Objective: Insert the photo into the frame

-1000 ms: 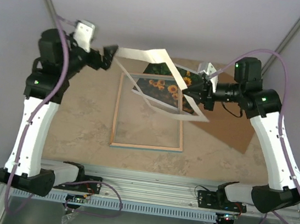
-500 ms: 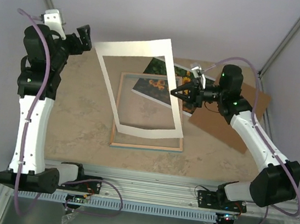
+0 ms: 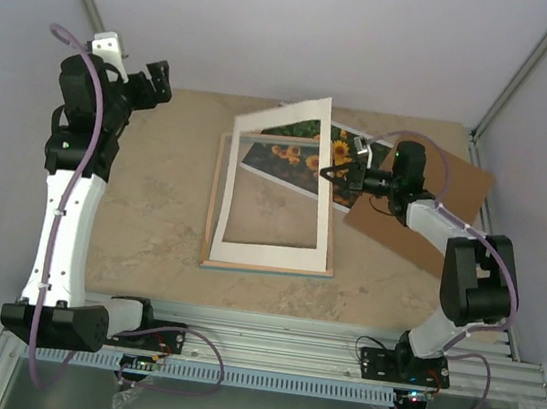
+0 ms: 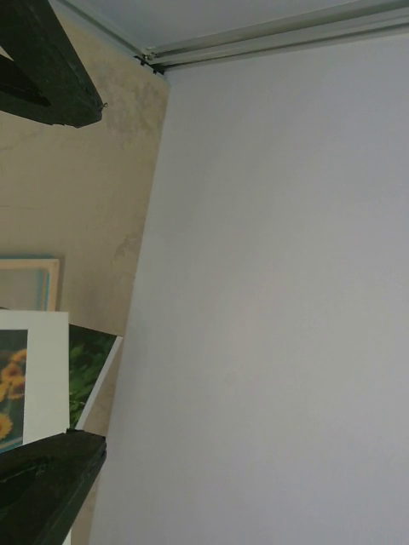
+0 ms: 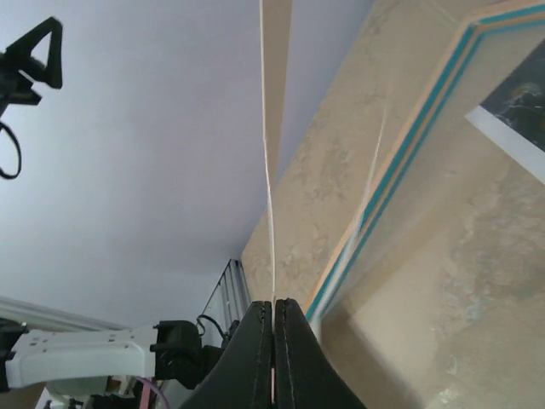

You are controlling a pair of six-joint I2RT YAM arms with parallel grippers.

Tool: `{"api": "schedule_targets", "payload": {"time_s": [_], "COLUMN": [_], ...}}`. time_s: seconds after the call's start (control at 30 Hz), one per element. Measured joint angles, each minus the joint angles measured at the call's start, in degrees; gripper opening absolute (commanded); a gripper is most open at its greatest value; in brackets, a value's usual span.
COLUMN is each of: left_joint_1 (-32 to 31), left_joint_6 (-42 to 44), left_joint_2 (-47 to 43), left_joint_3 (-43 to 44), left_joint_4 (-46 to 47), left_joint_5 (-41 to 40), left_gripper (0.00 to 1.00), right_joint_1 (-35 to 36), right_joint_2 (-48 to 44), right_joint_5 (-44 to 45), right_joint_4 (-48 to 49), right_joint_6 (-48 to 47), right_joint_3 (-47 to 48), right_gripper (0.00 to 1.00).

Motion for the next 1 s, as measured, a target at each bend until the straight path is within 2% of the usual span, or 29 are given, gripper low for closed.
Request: {"api": "schedule_targets", "payload": {"time_s": [0.37,1.0], "left_joint_1": [0.04,0.04], "left_joint_6": [0.00,0.00], "left_joint_2": [0.26,2.01], "left_joint_3": [-3.80,-5.81], "left_joint_4": [1.86,3.41], "left_joint_5": [1.44,3.43], "left_gripper": [0.99,0.99], "right_joint_1": [-1.31,-2.38], "right_joint_2": [9.99,23.47], "right_joint_5": [0.87,-0.90], "right_joint_4": [-7.69,-11.82], "right_joint_6": [-4.79,-6.88], "right_joint_3": [5.11,11.98], "right_gripper": [0.01,0.01]}}
